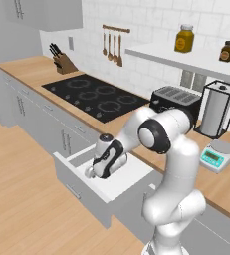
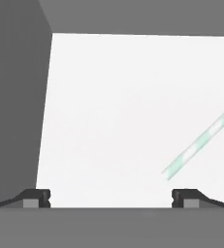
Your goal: Take a straw from the drawer in front and place it inside the glass cup on the dining counter.
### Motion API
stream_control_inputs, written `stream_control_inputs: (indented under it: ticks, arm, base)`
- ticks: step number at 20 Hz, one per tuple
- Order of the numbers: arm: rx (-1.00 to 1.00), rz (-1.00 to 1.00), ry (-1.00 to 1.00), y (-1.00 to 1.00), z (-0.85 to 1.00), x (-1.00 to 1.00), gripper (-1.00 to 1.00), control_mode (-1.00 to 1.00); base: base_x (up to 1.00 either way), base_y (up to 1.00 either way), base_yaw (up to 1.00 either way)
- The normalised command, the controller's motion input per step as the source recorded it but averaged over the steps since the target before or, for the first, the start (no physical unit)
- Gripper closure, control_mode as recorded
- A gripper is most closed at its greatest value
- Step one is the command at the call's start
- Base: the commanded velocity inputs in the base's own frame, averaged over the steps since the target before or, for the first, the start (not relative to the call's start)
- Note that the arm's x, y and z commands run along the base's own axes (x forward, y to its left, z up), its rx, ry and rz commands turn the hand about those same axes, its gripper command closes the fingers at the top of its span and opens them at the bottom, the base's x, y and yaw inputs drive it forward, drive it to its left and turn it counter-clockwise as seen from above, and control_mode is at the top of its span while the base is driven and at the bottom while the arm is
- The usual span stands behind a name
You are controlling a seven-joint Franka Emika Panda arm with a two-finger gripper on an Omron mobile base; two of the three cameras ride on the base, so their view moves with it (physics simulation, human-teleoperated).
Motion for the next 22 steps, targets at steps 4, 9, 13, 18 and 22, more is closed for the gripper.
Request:
stream_control_inputs:
  ticks: [4, 9, 13, 18, 22]
  arm:
    - [0.0, 0.0, 0.01, 0.15, -0.12, -0.06, -1.0, -1.0]
    - [0.0, 0.0, 0.05, 0.42, 0.0, -0.22, -1.0, -1.0]
    - [0.0, 0.0, 0.09, 0.82, 0.0, -0.38, -1.0, -1.0]
    - [0.0, 0.0, 0.15, 1.0, 0.03, -0.4, -1.0, -1.0]
    - [0.0, 0.0, 0.05, 0.73, 0.11, -0.16, -1.0, -1.0]
  base:
    - [0.0, 0.0, 0.0]
    - [0.0, 0.0, 0.0]
    - [0.0, 0.0, 0.0]
    - [0.0, 0.0, 0.0]
    - [0.0, 0.0, 0.0]
